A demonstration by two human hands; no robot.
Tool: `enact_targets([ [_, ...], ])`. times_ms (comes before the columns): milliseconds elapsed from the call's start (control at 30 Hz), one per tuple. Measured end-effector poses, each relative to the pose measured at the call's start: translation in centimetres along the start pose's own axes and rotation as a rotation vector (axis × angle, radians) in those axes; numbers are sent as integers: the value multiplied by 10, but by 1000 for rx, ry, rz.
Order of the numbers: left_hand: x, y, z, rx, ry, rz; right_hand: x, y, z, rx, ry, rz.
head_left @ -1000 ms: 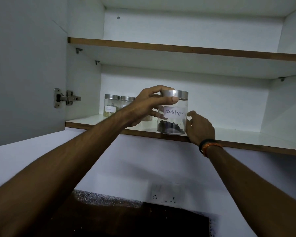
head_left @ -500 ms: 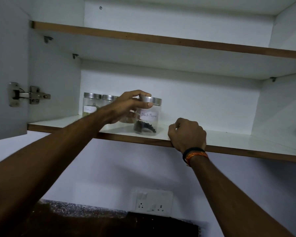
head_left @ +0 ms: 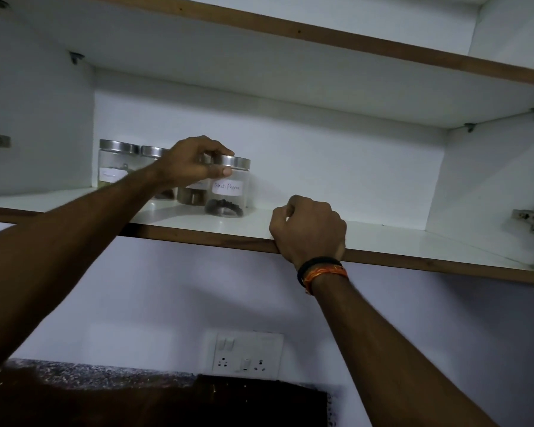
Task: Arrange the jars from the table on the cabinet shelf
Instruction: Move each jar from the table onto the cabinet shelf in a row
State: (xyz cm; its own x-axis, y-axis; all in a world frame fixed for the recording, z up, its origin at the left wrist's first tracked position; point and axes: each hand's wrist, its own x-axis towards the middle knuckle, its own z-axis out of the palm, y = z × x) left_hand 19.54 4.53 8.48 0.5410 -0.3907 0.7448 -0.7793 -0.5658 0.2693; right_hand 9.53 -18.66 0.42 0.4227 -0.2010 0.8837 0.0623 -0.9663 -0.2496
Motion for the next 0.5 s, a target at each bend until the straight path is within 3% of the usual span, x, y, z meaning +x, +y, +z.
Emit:
enact_targets([
  [267, 30, -26, 12, 380, -39, 78, -1, 1, 1, 3, 39, -27],
  [500, 49, -42, 26, 487, -70, 62, -2, 1, 1, 2, 35, -45],
])
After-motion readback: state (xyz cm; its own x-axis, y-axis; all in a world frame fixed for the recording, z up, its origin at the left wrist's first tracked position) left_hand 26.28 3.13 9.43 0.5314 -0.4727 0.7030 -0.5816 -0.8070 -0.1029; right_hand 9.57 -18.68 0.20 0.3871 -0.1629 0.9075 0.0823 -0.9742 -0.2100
